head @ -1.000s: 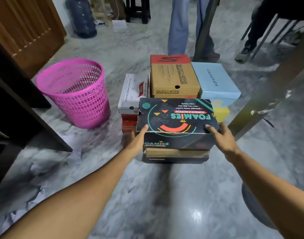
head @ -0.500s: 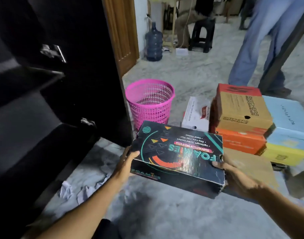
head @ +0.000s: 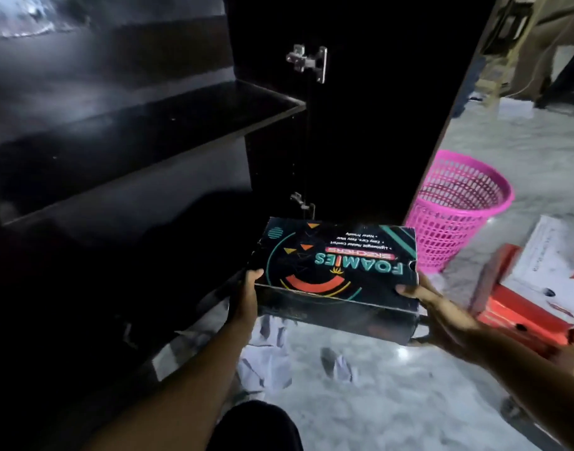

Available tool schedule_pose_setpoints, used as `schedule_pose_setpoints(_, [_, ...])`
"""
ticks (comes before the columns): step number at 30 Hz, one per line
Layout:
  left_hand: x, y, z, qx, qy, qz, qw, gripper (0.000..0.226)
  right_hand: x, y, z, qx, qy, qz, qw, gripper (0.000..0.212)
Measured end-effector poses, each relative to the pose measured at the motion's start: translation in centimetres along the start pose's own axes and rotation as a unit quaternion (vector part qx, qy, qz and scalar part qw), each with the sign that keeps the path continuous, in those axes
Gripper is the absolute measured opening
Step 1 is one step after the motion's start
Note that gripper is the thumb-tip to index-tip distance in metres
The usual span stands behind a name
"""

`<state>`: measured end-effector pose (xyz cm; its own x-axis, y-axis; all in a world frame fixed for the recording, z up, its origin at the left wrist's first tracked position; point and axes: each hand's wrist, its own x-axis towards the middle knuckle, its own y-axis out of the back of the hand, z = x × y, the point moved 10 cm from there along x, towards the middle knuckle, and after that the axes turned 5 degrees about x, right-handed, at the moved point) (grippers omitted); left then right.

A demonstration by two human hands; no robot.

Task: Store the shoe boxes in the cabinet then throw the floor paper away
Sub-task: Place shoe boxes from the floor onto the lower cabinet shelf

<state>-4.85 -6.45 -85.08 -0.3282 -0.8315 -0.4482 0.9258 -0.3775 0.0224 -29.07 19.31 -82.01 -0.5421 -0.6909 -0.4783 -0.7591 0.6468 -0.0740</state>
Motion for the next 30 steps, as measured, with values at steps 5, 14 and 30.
schedule_pose_setpoints(5, [3.4, 6.7, -2.9, -0.039, -0.03, 0.102, 0.994, 0.041, 6.4, -6.8, 0.2, -0.002, 0.004, -0.055, 0.998, 0.045])
schedule_pose_setpoints(14, [5.3, 16.8, -1.4, -0.076, -0.065, 0.331, 0.938, 0.056, 18.0, -19.9, -1.9, -0.006, 0.054, -0.07, 0.996, 0.029])
schedule_pose_setpoints(30, [11.1, 24.2, -8.4, 0.056, 0.075, 0.423, 0.901, 0.079, 32.0, -34.0, 3.0, -0.088, 0.146, -0.095, 0.981, 0.078])
